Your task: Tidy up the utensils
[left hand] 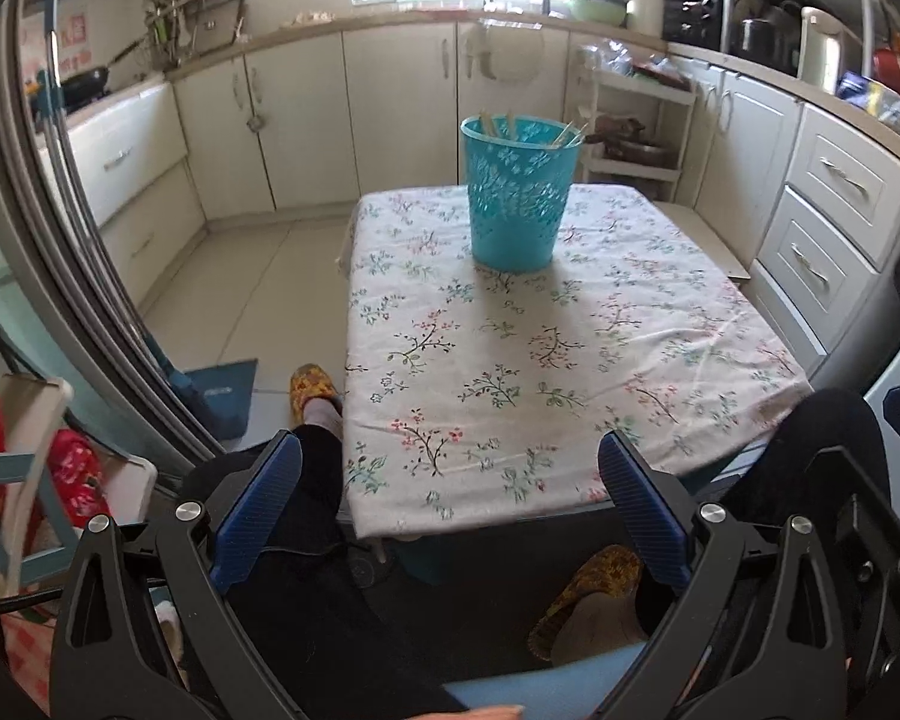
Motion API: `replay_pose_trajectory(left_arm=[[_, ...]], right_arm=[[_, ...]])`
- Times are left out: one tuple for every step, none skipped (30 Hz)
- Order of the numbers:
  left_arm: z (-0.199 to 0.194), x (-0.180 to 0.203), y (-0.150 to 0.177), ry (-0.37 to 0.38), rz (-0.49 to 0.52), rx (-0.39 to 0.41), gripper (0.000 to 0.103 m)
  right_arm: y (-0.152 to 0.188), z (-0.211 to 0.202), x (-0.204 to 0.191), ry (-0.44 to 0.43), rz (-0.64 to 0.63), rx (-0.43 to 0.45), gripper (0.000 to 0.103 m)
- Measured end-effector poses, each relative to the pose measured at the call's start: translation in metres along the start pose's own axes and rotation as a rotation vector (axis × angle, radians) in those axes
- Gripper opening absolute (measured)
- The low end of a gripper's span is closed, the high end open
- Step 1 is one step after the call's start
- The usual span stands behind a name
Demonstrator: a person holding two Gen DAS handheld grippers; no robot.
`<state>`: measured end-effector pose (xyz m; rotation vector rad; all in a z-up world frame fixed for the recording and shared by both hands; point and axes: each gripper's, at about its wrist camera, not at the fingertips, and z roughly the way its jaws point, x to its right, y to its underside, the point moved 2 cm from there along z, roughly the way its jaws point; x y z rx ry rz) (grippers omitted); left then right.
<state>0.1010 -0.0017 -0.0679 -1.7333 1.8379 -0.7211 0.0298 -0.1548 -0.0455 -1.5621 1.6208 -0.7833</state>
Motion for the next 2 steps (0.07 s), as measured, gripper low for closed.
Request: replay_pose_trajectory(left_arm=[[0.0109,-0.0014,-0.0038,0.001,-0.01,-0.015,0.095],[0.02,-0.0027,-0.0065,0.001,-0.018,-0.027,0.095]], right_arm=[[-0.0021,0.0065,0.0022,0.008,0.0,-0.002,0.096],[-0.0054,0.0147,0.0048,0.017,0.006,-0.004,0.096]])
